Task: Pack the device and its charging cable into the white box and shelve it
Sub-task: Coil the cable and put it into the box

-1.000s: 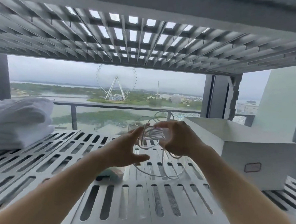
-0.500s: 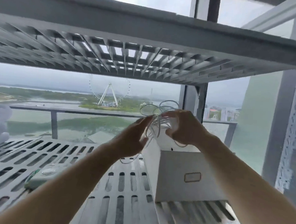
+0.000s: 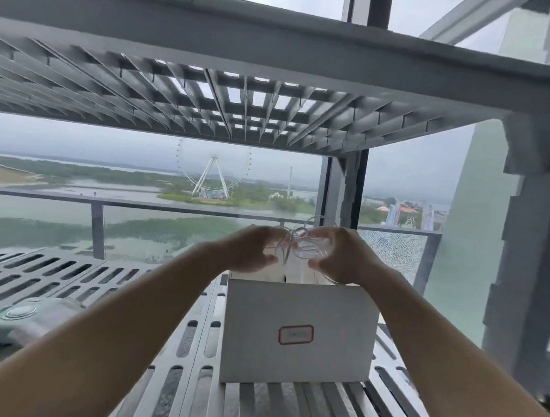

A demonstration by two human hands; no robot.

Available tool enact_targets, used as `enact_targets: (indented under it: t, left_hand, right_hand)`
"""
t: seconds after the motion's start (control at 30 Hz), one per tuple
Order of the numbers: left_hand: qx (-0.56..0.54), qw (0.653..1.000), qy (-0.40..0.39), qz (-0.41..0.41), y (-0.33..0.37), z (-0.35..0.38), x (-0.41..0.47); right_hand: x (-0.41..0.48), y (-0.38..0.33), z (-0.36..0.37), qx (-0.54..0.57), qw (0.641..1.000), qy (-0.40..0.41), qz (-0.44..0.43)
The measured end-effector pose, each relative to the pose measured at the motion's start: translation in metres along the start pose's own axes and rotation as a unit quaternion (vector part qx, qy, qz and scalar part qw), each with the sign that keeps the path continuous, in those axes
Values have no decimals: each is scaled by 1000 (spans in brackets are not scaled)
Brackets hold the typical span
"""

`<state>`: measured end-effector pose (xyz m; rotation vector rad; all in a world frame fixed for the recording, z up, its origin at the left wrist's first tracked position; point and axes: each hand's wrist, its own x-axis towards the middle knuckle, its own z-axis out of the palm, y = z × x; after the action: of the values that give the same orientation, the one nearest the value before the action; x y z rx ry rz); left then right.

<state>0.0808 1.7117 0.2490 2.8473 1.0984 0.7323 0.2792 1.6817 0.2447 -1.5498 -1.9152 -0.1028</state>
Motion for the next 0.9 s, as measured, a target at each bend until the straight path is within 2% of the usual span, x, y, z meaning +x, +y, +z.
enact_targets:
  t: [0.33, 0.5, 0.6, 0.7, 0.77, 0.9]
  left_hand:
    - [27, 998, -41, -42, -12, 17, 20]
    - [17, 990, -139, -7, -14, 16, 20]
    - [26, 994, -106, -4, -18, 10, 14]
    - [23, 997, -72, -5, -20, 10, 10]
    - [48, 997, -56, -5, -21, 12, 10]
    - [50, 998, -45, -13, -20, 15, 10]
  right_hand:
    - [20, 12, 10, -2, 998, -63, -7]
    - [24, 19, 11, -17, 978, -206, -26]
    - [21, 18, 13, -22, 962, -273, -8]
    - [18, 16, 17, -47, 920, -390, -1]
    - [18, 15, 18, -56, 919, -391, 13]
    - [16, 15, 16, -45, 952, -303, -5]
